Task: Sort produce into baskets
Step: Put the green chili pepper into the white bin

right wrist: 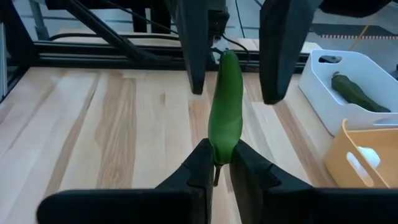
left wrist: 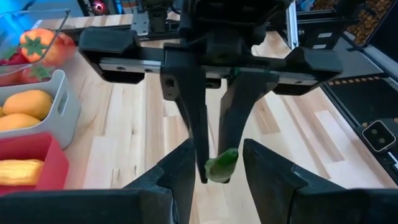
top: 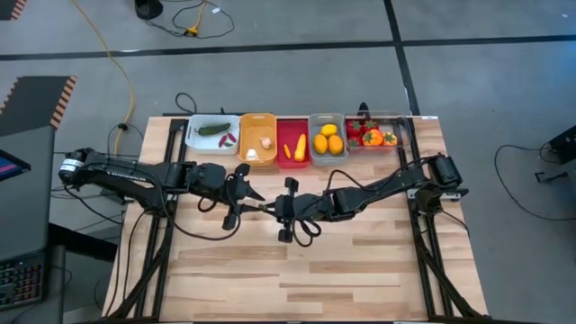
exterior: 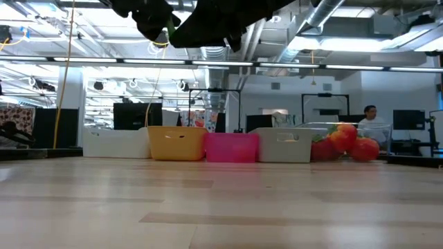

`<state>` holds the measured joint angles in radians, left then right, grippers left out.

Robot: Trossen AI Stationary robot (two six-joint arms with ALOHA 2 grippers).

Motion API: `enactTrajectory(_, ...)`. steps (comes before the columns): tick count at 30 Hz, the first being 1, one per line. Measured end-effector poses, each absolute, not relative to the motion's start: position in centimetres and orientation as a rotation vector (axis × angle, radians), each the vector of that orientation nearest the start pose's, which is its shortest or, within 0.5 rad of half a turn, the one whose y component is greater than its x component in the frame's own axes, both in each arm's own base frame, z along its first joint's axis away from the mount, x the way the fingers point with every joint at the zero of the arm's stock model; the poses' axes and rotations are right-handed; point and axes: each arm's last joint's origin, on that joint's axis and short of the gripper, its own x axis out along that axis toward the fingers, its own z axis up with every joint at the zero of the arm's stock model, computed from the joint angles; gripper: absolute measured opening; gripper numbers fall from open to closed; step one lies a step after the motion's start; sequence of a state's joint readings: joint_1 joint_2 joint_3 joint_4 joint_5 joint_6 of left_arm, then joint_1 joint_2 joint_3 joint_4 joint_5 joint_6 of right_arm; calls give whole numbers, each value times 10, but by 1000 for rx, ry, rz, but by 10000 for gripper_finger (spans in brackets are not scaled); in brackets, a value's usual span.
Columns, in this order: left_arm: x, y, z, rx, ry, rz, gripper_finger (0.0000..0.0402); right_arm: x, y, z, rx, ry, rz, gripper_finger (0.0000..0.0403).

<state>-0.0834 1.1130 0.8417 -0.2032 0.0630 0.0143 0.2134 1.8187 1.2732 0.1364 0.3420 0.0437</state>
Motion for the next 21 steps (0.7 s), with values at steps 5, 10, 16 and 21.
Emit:
enactTrajectory(5,240,-21,288,25,479,-121,101,405,78,246,-69,390,-136,72)
enactTrajectory(10,240,-21,288,35,481,-117,57,405,78,246,-68,388,-137,72)
enactTrajectory(16,240,-21,288,38,481,-115,14,406,75,246,-66,388,-143,72)
enactTrajectory(21,240,-21,288,38,481,-113,10,406,75,246,-66,385,-143,73)
